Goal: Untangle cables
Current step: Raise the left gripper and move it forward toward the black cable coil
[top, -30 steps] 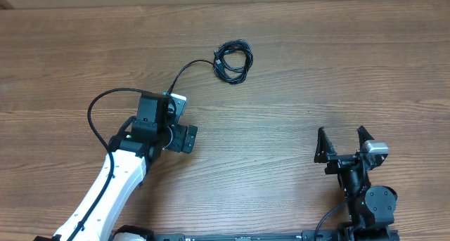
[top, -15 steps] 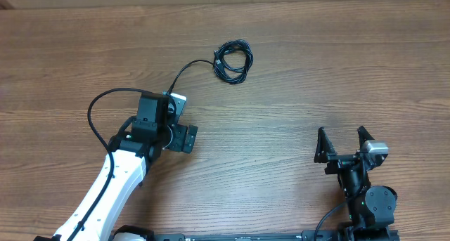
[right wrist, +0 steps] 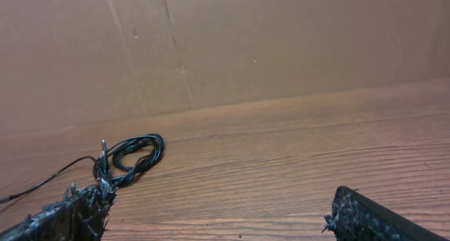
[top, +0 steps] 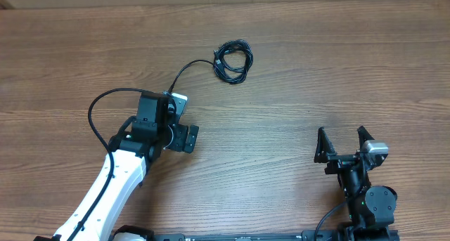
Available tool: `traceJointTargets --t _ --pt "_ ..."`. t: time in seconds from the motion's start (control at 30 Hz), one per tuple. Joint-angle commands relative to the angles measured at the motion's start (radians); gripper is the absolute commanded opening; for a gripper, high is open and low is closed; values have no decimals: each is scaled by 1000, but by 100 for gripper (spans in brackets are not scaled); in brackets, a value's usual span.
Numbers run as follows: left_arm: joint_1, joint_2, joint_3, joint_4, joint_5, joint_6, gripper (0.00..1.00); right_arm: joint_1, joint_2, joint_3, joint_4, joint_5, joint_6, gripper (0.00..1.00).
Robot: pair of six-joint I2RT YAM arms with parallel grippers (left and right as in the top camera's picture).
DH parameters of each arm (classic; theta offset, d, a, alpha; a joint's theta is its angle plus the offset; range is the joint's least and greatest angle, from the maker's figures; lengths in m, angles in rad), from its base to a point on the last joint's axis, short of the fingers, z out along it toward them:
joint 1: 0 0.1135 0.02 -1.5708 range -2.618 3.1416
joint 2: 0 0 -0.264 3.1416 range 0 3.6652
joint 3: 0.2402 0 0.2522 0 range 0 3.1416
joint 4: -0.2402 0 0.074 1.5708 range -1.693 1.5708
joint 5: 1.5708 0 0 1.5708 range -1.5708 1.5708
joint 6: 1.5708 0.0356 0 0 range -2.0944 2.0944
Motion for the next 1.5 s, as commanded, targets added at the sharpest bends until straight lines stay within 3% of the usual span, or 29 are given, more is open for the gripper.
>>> traceJointTargets --t 0.0,0.57,1.47 --pt "-6 5 24 3 39 -16 100 -5 -10 -11 6 -5 -1 100" --pt "-6 5 24 -60 38 -21 100 -5 -10 -11 6 -5 -1 100" --pt "-6 5 24 -3 77 -67 100 -5 -10 -11 6 -5 -1 100"
